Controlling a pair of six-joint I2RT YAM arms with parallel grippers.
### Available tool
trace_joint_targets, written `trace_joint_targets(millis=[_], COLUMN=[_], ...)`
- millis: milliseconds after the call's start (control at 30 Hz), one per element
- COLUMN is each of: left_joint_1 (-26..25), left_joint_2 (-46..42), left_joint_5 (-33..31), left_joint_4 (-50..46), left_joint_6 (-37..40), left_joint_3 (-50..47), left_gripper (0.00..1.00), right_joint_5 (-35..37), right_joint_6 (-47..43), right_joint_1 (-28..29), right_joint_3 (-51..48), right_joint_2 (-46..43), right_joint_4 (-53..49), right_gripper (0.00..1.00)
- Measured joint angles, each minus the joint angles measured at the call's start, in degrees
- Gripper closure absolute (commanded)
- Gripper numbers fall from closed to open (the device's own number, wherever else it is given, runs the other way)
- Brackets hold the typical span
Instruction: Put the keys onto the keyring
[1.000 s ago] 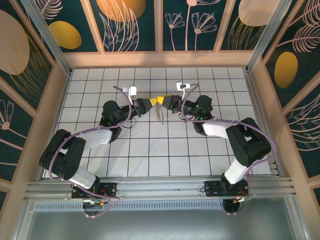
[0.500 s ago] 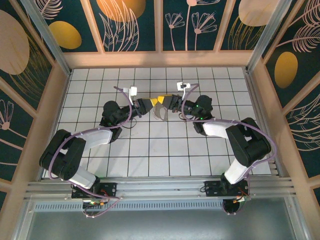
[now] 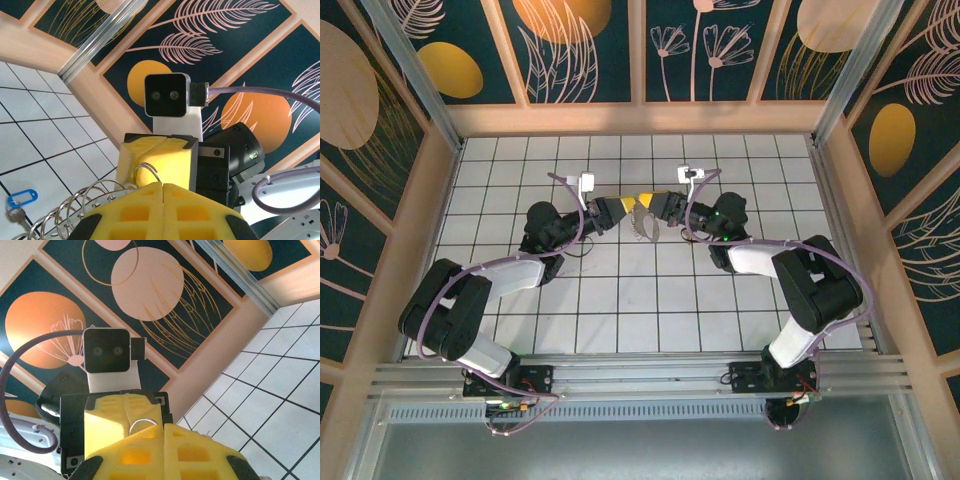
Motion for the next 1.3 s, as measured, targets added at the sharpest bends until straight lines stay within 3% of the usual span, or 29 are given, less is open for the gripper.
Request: trace_joint_targets(millis=[500,633,867,967,1067,1267,1300], left_joint_1=[0.0,0.0,0.0,-0.1,-0.1,-0.1,-0.1], left_joint_2=[0.0,0.0,0.0,0.0,0.2,0.4,0.4], left_joint_5=[0.4,0.6,1.2,1.4,1.3,1.1,1.1], left_joint_4=[0.4,0.3,-0.8,-0.9,-1.1,-1.4,-1.4], left_joint_6=[0.0,0.0,0.2,0.2,0.6,0.6,0.6], left_joint_3=[0.0,0.1,0.4,0.5,0.5,0.5,0.5], left_gripper=[1.00,0.90,0.81,0.84,1.00,1.00,1.00], right_joint_5=[0.0,0.0,-0.5,-0.5,-0.5,-0.4,-0.4], right_joint_6=[1.8,1.9,1.9,1.9,1.9,1.9,1.9], right_joint_1=[-0.2,-0.2,0.4,0.5,0.5,0.4,0.4], right_joint_3=[-0.8,-0.8,-0.8,-0.8,-0.8,-0.7,-0.7], right_joint_2=[0.0,0.0,0.0,0.1,0.1,0.1,0.1], right_joint_4=[2.6,2.6,3.4,3.5,3.8,4.2,4.2], right_gripper=[1.00,1.00,1.00,1.00,1.00,1.00,0.92])
